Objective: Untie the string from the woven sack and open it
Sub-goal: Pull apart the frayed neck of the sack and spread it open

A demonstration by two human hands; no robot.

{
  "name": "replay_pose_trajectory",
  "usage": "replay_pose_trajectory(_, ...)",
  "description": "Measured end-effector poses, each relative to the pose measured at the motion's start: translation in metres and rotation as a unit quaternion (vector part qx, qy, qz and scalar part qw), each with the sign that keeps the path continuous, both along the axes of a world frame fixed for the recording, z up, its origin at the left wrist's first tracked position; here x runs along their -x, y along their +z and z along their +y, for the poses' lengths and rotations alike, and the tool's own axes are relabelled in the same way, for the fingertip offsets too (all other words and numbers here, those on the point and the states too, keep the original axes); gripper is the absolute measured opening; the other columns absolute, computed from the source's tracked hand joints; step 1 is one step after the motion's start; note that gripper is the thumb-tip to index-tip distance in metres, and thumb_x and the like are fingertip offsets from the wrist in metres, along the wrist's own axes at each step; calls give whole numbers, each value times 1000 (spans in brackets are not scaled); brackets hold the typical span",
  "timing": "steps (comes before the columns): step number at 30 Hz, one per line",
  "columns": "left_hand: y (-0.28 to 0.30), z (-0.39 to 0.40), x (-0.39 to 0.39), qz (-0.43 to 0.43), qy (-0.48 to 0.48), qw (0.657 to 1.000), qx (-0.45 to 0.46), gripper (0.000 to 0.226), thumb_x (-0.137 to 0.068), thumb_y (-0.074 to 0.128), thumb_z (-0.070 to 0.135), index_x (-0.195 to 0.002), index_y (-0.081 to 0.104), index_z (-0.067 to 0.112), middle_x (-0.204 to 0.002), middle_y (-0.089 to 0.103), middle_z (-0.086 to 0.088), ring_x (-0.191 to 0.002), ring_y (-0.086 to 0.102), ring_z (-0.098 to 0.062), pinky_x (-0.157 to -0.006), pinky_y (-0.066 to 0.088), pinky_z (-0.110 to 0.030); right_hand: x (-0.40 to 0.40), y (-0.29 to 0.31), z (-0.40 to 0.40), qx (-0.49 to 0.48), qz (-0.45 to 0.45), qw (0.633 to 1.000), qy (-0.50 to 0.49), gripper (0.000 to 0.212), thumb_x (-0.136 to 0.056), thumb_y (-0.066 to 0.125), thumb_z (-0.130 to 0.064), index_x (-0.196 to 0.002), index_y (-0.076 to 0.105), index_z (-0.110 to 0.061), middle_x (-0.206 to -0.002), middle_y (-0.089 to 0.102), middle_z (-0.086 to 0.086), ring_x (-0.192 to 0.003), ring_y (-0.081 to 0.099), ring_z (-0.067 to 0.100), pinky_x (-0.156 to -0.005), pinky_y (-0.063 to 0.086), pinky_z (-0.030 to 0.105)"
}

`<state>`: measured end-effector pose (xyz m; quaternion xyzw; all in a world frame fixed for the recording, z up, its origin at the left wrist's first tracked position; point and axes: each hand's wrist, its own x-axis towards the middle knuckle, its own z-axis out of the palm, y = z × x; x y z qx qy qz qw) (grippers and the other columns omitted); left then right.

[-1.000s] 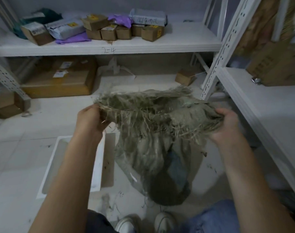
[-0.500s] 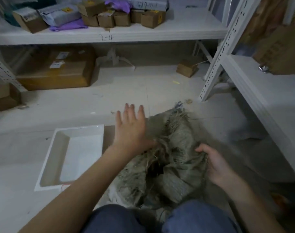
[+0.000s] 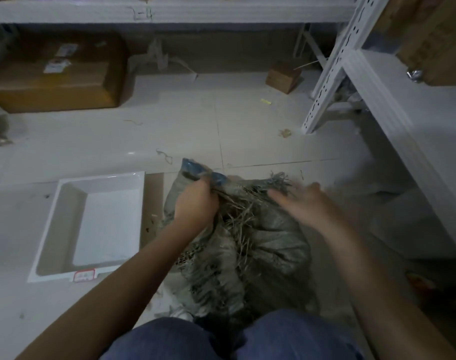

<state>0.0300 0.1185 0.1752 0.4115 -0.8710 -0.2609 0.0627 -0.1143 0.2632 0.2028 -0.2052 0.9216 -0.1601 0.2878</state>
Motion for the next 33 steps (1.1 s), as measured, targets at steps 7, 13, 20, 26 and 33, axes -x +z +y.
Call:
replay_pose_trajectory(7,2,-40,-19,233,321,815,-422,21,-92,47,5,-72,54,7,-72,56,-14,-66,56,-25,-58,49,-32,-13,-98,-1,72,-192,972,-116,78,-76,73,-39,-134,38,-1,-133,50,15,-121,52,32,-90,43,27)
replay_pose_trajectory(13,3,-66,-53,283,338,698,-564,30,-96,37,9,-75,58,5,-47,66,-6,-38,64,-14,-36,50,-19,-3,-85,17,196,-240,946,-91,10,-87,60,-8,-84,69,-5,-73,71,5,-69,65,21,-54,51,17)
replay_pose_trajectory(20,2,-94,-108,64,363,770,-521,34,-89,40,9,-56,41,10,-27,46,-5,-20,47,-12,-31,43,-12,41,-38,8,258,-288,887,-253,21,-74,42,-3,-81,62,-4,-81,64,15,-74,61,29,-66,51,31)
replay_pose_trajectory(26,57,-142,-103,93,314,842,-429,20,-86,37,11,-85,57,7,-91,65,-11,-90,66,-25,-82,45,-37,46,-11,-11,225,-201,934,-191,16,-71,47,-9,-75,63,-7,-82,64,18,-74,60,32,-77,50,40)
replay_pose_trajectory(33,32,3,-5,-163,-157,970,94,105,-71,64,63,-147,16,10,-151,27,-11,-139,29,-29,-113,30,-41,37,11,-48,202,-169,959,-106,15,-82,48,-15,-70,57,-10,-78,58,18,-75,54,29,-73,42,35)
